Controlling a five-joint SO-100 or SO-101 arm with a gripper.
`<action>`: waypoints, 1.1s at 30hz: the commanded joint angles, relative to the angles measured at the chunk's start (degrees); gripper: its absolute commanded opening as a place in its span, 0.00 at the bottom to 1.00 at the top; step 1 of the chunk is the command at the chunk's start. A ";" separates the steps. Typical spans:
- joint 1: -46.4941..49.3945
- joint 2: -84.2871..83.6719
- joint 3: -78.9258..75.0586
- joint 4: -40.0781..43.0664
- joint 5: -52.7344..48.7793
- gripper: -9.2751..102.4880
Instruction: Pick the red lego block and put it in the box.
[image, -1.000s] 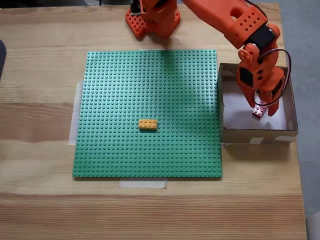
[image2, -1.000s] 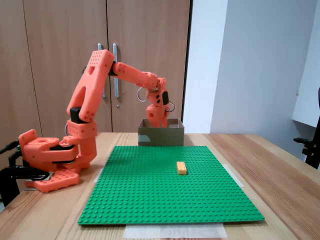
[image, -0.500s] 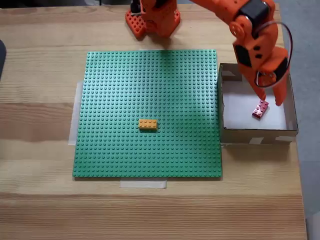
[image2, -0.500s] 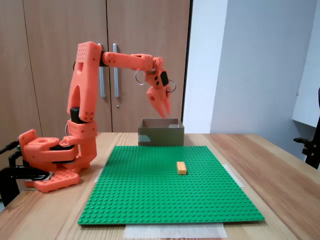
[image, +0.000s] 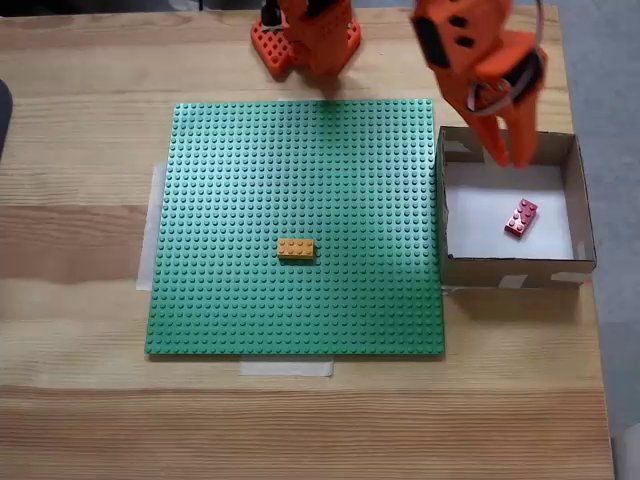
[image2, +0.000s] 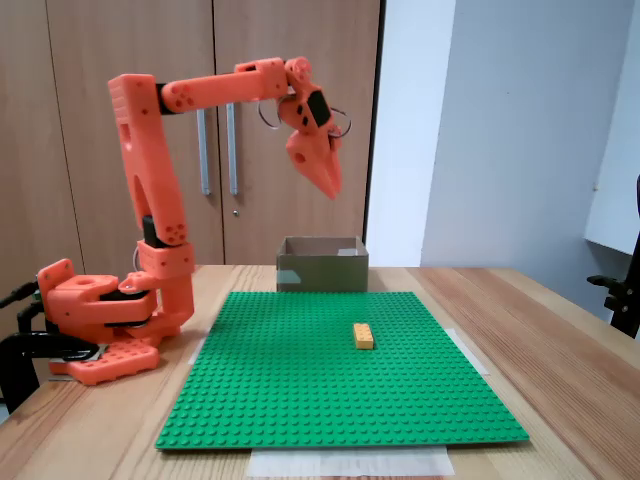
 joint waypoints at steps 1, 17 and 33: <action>2.55 7.73 2.99 -0.62 0.97 0.11; 20.57 33.13 26.37 -5.19 6.06 0.07; 34.10 48.08 53.61 -14.24 10.63 0.07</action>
